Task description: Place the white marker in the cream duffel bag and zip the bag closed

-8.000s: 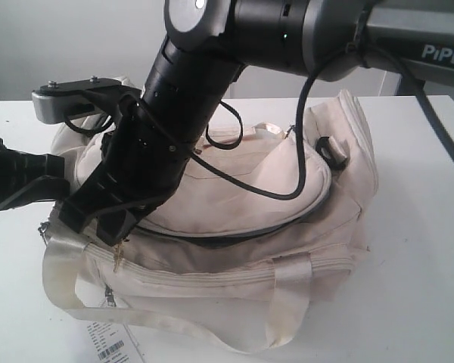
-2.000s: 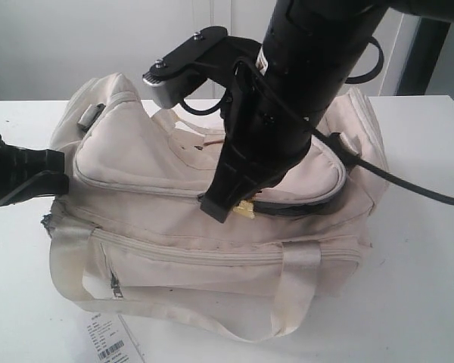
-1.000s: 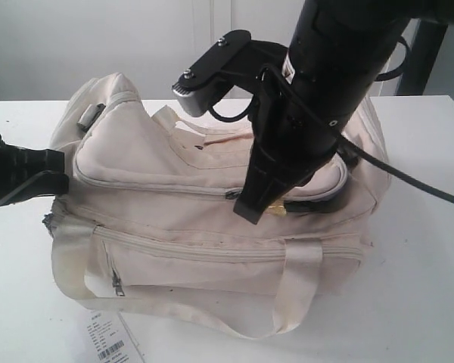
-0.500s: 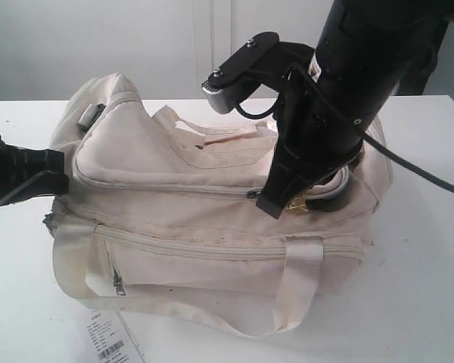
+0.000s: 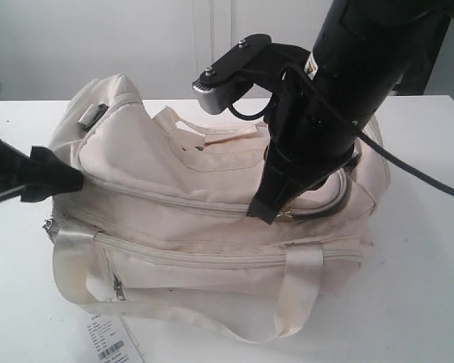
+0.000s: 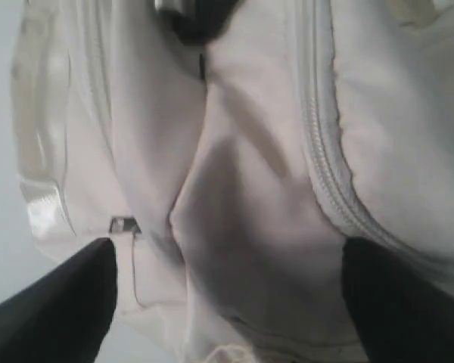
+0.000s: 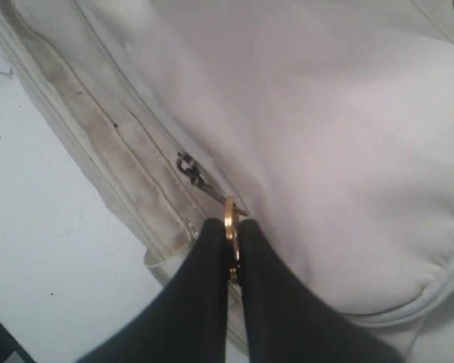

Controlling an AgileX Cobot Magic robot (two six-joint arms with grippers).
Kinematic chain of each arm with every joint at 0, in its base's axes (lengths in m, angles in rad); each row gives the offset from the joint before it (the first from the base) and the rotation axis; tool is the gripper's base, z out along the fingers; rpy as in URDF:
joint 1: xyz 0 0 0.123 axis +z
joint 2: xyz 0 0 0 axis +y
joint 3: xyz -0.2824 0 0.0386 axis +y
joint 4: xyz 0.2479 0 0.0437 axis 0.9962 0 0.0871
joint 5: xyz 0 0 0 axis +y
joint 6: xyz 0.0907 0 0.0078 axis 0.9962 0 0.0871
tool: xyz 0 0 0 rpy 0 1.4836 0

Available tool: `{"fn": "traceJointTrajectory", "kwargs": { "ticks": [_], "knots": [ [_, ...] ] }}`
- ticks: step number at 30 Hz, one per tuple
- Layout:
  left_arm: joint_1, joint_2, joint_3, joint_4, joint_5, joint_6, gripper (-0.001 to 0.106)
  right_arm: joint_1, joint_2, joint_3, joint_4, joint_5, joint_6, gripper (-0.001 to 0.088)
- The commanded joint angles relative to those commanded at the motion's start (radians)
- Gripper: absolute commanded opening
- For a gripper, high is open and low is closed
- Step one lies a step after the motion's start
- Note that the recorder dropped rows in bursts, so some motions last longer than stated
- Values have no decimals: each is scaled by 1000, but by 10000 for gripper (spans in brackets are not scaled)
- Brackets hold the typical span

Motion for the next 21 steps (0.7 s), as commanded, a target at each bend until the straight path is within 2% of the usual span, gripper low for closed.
{"fn": "traceJointTrajectory", "kwargs": {
  "ticks": [2, 6, 8, 11, 14, 16, 19, 21],
  "knots": [
    [0, -31, -42, 7, 64, 92, 852, 0, 0, 0, 0, -2, 0, 0],
    [-10, -44, -91, -17, 309, 442, 719, 0, 0, 0, 0, -2, 0, 0],
    [-36, -42, -83, -81, 358, 590, 666, 0, 0, 0, 0, -2, 0, 0],
    [-99, -24, -54, -206, 388, 790, 652, 0, 0, 0, 0, 1, -2, 0],
    [-178, 12, -21, -228, 386, 950, 652, 0, 0, 0, 0, 6, -2, 0],
    [-225, 38, 5, -230, 314, 1045, 652, 0, 0, 0, 0, 5, -2, 0],
    [-270, 68, 23, -292, 188, 1148, 652, 0, 0, 0, 0, 7, -2, 0],
    [-285, 89, 23, -357, 172, 1191, 652, 0, 0, 0, 0, 9, -2, 0]
  ]
}}
